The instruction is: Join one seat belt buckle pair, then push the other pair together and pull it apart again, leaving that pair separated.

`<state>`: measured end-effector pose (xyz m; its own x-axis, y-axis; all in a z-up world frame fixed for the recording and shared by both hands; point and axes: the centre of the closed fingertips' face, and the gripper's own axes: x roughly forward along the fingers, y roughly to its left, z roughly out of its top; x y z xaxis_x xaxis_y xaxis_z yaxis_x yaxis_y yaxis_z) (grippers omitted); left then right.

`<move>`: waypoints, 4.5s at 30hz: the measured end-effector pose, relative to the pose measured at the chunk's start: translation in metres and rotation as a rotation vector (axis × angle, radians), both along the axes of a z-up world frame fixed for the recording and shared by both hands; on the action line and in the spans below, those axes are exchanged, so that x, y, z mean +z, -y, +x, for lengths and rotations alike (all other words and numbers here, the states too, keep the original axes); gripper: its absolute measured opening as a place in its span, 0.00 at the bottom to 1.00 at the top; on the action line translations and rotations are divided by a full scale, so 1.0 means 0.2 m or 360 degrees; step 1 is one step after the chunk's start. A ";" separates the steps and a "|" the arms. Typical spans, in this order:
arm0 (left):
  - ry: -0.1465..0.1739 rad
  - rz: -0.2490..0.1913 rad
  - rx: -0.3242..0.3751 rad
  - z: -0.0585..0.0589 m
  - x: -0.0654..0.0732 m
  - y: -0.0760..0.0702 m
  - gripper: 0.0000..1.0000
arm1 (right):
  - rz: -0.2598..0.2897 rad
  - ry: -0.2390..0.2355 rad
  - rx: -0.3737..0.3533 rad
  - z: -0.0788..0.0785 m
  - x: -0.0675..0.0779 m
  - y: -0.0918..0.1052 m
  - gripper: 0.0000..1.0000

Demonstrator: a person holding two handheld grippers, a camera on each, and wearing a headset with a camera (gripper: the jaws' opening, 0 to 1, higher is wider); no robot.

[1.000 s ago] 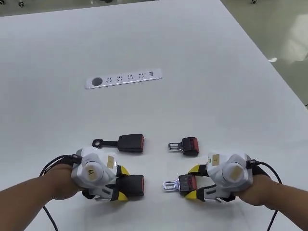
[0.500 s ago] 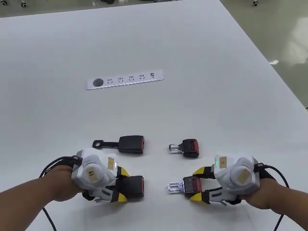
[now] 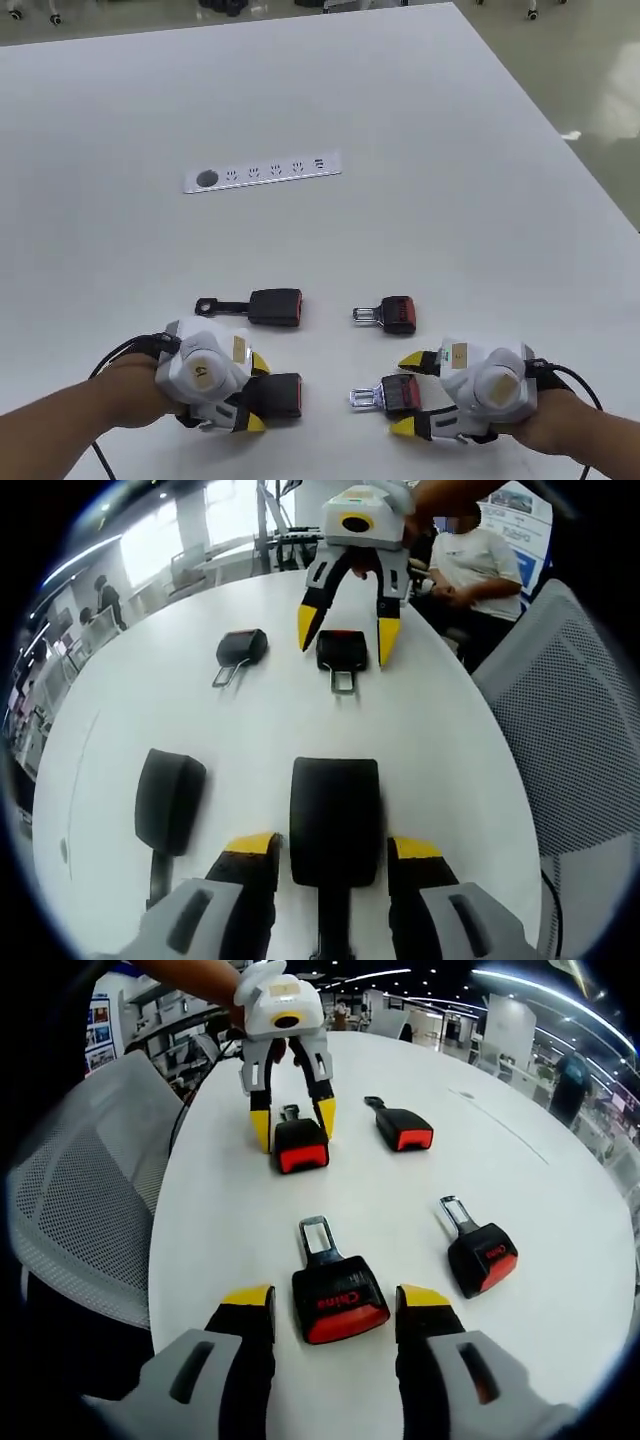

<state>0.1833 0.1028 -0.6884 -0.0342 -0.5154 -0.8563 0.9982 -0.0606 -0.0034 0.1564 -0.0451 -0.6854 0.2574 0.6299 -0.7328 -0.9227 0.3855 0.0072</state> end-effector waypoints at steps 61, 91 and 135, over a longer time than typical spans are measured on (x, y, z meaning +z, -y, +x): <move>0.0038 -0.0161 0.0080 0.58 0.08 0.08 0.69 | 0.0090 -0.0062 -0.0052 0.54 0.06 0.15 0.59; -0.0048 -0.0164 0.0013 0.61 0.02 0.12 0.37 | -0.0080 -0.0081 0.0091 0.57 -0.02 0.17 0.35; -0.0047 -0.0055 -0.0004 0.61 0.00 0.10 0.35 | -0.0076 -0.0070 0.0070 0.66 -0.03 -0.11 0.33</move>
<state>0.3051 0.0821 -0.6881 -0.0608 -0.5445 -0.8366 0.9975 -0.0640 -0.0308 0.2891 -0.0234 -0.6915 0.1972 0.6043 -0.7720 -0.9380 0.3452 0.0306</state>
